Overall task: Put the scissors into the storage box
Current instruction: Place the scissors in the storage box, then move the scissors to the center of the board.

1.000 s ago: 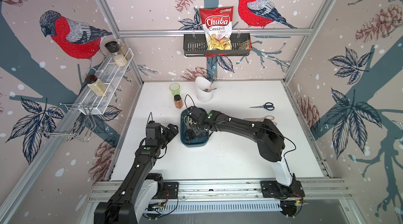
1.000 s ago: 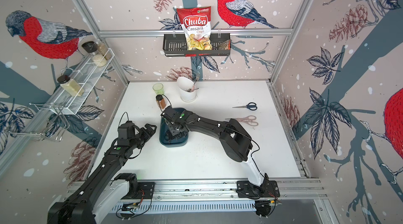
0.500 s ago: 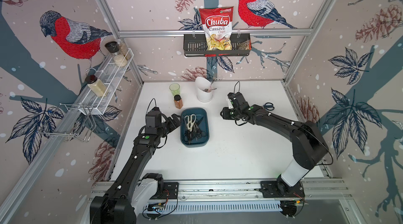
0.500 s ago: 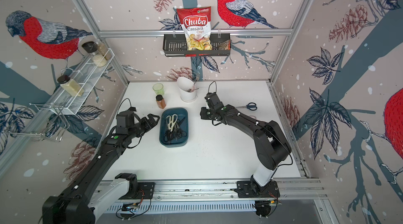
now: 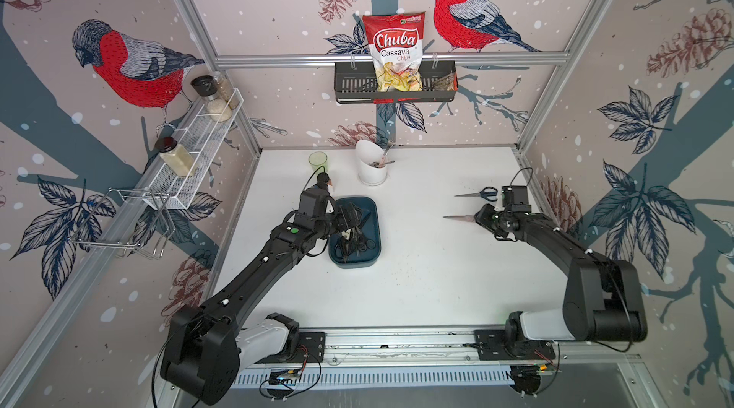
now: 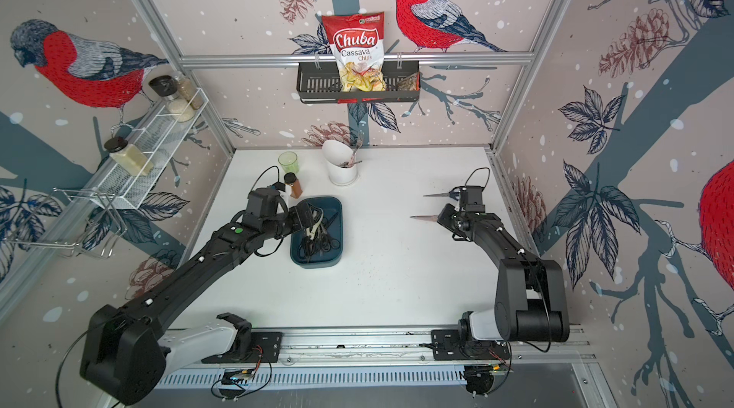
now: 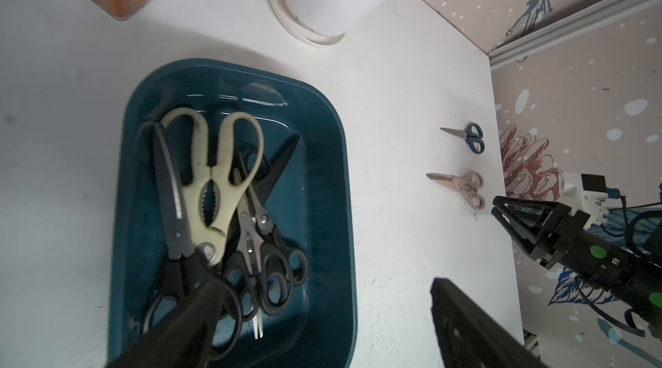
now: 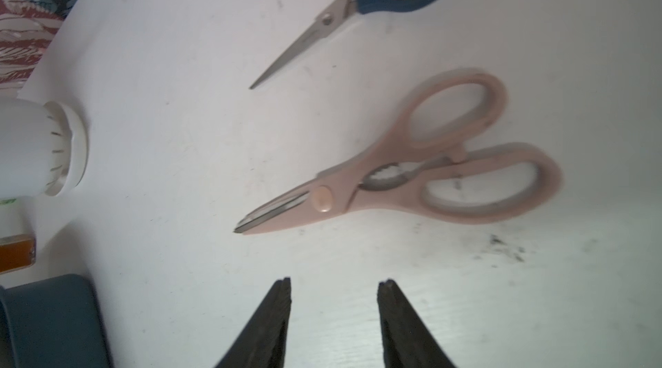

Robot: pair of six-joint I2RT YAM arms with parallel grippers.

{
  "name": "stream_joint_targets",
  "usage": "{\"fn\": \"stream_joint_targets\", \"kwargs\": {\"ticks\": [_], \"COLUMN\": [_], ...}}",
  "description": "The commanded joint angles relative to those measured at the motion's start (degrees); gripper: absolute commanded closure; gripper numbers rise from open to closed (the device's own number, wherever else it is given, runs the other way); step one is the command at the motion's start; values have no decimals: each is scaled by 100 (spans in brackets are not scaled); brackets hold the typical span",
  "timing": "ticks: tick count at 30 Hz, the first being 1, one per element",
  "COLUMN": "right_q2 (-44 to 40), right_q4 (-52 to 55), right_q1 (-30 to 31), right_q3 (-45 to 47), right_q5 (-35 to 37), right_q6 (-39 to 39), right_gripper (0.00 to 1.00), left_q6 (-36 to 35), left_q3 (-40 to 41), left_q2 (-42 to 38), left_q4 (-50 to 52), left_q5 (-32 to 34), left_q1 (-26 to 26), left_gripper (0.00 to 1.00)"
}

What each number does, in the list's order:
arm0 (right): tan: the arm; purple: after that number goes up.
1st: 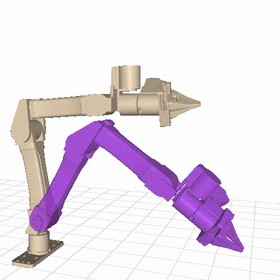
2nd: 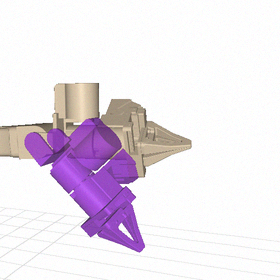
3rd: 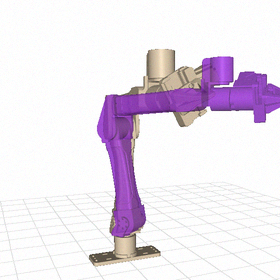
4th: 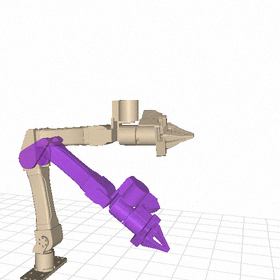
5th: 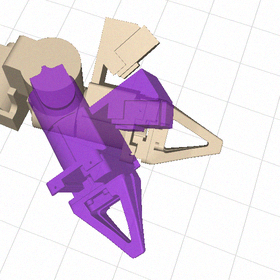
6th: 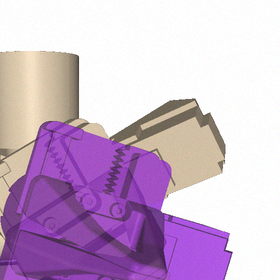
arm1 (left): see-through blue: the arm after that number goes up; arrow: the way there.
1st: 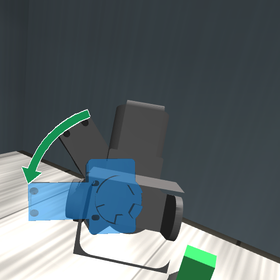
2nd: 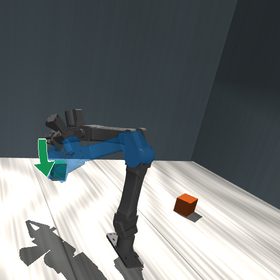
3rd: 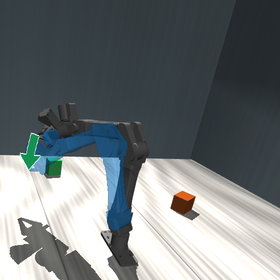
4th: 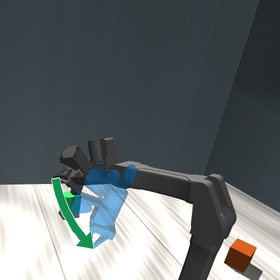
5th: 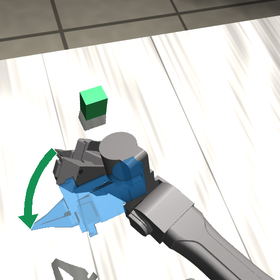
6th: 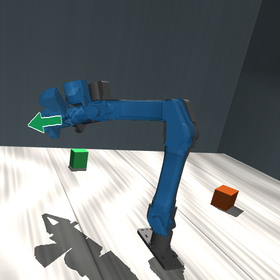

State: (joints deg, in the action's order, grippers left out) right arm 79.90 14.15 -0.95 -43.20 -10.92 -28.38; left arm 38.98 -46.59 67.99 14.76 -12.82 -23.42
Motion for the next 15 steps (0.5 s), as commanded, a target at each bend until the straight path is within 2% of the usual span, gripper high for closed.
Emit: {"fn": "stream_joint_targets", "kwargs": {"ticks": [1, 6, 15], "right_q2": [-147, -50, 525], "right_q4": [-109, -255, -572], "right_q1": [-467, -898, -960], "right_q3": [149, 128, -81], "right_q5": [-333, -552, -507], "right_q6": [325, 391, 351], "right_gripper": [48, 46, 45], "left_q6": [-7, 233, 454], "left_q3": [-136, -136, 49], "left_q2": [200, 447, 628], "left_q4": [-114, -340, -490], "left_q5": [272, 471, 686], "left_q1": [-290, -748, -1155], "left_gripper": [6, 6, 6]}}
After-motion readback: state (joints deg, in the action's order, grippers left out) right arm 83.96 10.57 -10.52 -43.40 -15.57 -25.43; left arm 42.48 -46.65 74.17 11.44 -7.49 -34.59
